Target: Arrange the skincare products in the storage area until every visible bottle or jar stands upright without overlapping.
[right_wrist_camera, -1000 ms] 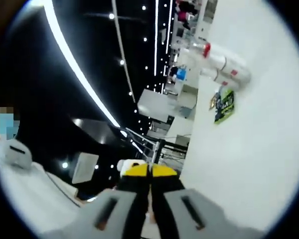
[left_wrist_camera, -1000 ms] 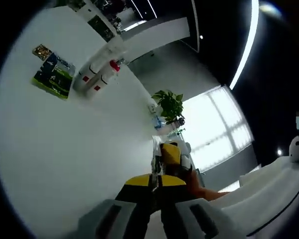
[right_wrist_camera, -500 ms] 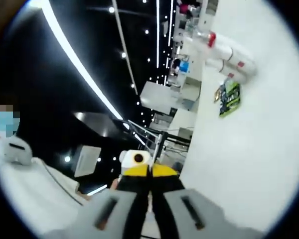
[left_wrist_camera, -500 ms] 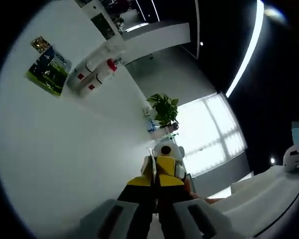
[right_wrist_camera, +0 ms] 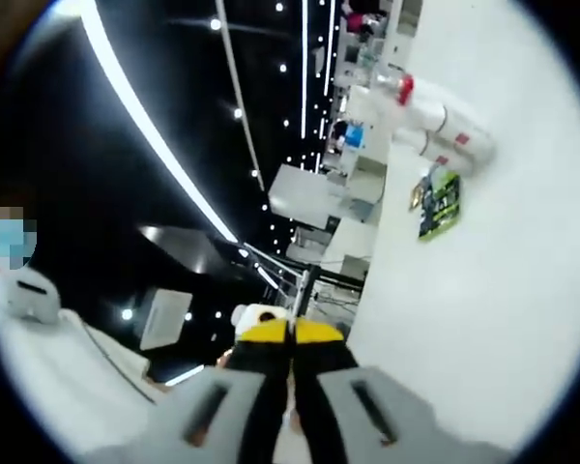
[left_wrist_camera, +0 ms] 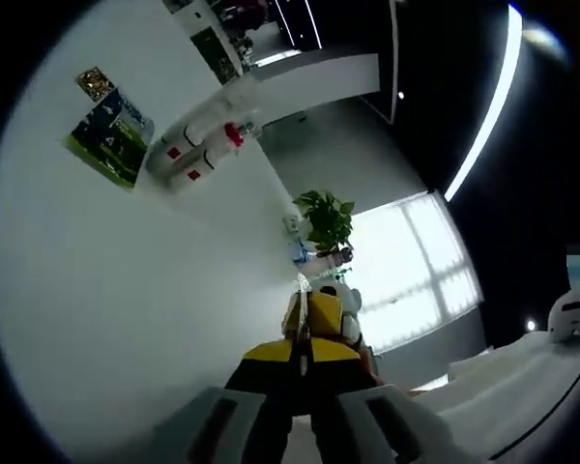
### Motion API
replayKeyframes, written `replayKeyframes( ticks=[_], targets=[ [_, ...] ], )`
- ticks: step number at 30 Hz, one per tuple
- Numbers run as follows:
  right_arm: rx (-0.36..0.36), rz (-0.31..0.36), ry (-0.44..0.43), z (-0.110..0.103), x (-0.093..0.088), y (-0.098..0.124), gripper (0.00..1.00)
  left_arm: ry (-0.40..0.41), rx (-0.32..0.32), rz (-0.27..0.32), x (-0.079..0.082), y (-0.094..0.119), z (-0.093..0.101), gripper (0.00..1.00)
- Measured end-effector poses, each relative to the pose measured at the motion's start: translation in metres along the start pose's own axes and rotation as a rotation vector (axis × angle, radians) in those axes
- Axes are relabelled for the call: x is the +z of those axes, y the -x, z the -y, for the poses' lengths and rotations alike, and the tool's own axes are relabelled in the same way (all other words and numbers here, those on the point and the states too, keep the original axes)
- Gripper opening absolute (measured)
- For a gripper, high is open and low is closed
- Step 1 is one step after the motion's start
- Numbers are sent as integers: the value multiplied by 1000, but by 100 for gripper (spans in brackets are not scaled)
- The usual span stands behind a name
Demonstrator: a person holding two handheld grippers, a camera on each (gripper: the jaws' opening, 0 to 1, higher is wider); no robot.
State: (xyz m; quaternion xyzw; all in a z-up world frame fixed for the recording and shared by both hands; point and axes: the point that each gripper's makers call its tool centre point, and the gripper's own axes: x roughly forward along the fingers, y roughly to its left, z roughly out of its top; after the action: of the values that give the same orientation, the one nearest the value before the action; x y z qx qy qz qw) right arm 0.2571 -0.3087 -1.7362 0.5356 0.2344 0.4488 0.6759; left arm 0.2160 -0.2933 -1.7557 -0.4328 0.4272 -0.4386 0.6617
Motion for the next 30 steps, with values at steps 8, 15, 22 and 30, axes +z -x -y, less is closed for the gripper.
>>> replayKeyframes(
  ticks=[8,15,22,30],
  targets=[
    [-4,29,-20,3,7,1,0,0,-14,-19,-1,10,0,1],
    [-15,52,-47,10,8,-3,4,6,-25,-4,2,14,0,1],
    [-17,64,-35,6,7,-5,11,24,-31,44,11,24,-1,0],
    [-42,48,-23,9,2,1,14,33,-39,103,26,32,-3,0]
  ],
)
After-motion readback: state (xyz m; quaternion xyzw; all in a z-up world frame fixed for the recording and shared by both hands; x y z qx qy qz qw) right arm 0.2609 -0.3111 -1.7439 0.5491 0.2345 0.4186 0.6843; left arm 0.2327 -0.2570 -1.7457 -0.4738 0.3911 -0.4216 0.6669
